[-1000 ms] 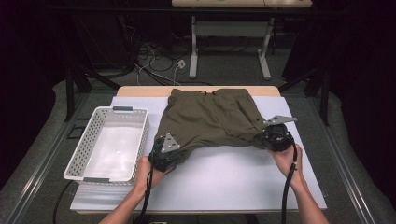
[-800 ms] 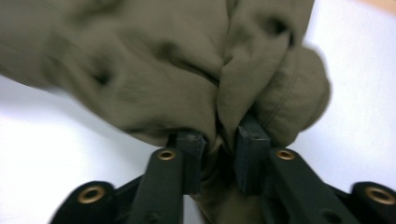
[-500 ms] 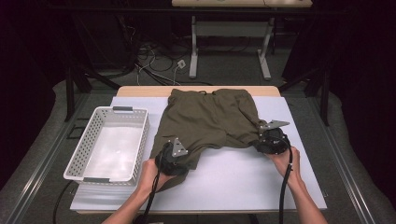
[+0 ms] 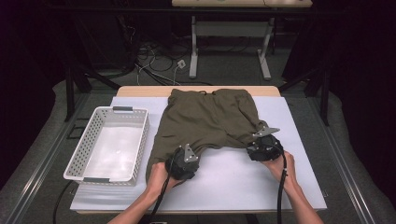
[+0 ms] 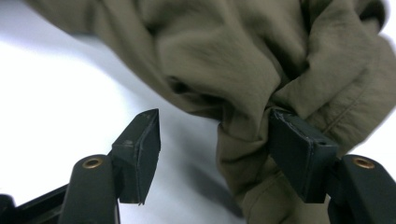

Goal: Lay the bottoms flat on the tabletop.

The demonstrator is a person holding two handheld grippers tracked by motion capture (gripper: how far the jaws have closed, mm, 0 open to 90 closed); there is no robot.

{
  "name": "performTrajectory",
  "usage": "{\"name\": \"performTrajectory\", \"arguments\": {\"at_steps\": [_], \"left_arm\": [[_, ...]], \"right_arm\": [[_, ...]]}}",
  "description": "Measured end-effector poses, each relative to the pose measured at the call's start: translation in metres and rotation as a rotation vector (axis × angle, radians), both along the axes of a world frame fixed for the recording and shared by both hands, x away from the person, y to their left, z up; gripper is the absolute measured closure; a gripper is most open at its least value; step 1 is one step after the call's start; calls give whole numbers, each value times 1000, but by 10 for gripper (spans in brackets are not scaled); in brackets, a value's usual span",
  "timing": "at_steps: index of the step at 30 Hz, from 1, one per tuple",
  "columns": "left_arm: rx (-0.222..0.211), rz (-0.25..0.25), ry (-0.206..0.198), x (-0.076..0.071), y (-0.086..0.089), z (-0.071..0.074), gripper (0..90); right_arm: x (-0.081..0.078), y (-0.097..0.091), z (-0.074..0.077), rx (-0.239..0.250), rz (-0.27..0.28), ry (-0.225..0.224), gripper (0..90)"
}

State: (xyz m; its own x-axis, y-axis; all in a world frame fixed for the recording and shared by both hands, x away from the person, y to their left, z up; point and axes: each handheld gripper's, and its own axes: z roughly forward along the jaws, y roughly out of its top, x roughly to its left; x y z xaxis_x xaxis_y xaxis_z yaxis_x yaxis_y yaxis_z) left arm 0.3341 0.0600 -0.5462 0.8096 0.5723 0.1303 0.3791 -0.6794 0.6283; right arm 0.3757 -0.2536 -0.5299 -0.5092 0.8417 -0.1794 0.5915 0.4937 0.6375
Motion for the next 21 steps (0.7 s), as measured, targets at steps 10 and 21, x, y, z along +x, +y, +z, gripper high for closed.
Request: {"name": "performTrajectory", "arguments": {"at_steps": [10,21], "left_arm": [[-79,9,-32,0,9,9,884],[-158,61,-53,5,38,36,879]], "right_arm": [[5,-12,5,53,-7,-37,859],[-13,-13,63,130,-17,-92,831]]}}
